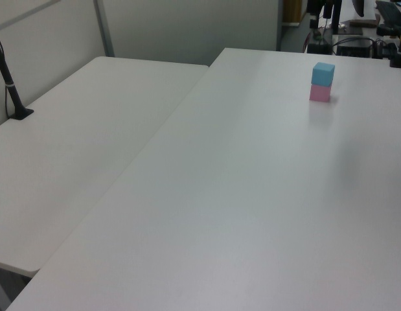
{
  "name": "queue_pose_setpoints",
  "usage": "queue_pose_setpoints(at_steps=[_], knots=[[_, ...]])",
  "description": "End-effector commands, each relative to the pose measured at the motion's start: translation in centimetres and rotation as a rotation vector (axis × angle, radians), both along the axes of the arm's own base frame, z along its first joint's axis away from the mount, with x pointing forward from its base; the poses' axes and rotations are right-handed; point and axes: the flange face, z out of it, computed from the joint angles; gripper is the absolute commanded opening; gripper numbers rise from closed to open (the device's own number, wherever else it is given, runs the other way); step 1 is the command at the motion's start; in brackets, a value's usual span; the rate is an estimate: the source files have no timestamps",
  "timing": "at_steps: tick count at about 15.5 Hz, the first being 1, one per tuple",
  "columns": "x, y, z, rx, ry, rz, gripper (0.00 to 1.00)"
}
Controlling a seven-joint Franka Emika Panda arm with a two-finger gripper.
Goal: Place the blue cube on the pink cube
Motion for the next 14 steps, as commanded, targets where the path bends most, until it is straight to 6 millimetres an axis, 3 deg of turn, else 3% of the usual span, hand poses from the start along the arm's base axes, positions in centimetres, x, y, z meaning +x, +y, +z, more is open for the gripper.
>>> queue_pose_setpoints(at_steps=[1,5,14], knots=[[0.7,0.4,0.0,-0.013,-0.044,0.099,1.00],[0.6,1.9,-0.5,-0.010,-0.021,0.125,1.00],[0.7,0.8,-0.6,-0.013,-0.028,0.103,1.00]])
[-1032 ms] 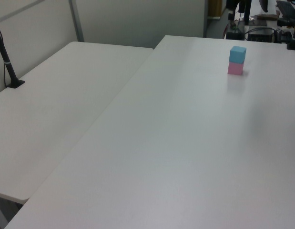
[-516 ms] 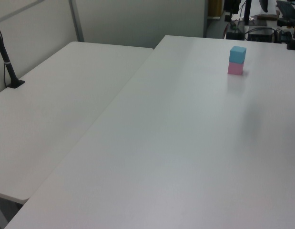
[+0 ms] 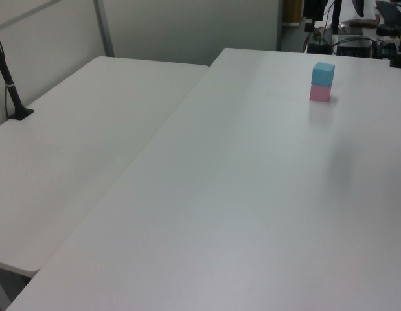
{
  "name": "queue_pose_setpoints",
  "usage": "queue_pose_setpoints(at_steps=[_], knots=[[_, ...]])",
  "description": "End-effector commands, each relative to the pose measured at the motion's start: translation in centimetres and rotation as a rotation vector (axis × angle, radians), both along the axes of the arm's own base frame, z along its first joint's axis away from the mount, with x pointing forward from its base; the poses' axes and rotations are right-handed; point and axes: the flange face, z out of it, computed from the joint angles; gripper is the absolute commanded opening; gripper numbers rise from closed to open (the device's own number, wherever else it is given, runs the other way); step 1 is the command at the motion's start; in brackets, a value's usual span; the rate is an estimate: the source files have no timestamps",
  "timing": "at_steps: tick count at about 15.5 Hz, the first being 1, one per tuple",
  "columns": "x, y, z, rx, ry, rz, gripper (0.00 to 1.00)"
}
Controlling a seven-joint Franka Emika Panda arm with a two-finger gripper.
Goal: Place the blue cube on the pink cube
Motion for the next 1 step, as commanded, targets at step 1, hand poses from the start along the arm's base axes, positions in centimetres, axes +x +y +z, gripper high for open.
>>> queue_pose_setpoints(at_steps=[1], knots=[[-0.19,-0.23,0.00,-0.002,-0.013,0.014,1.00]])
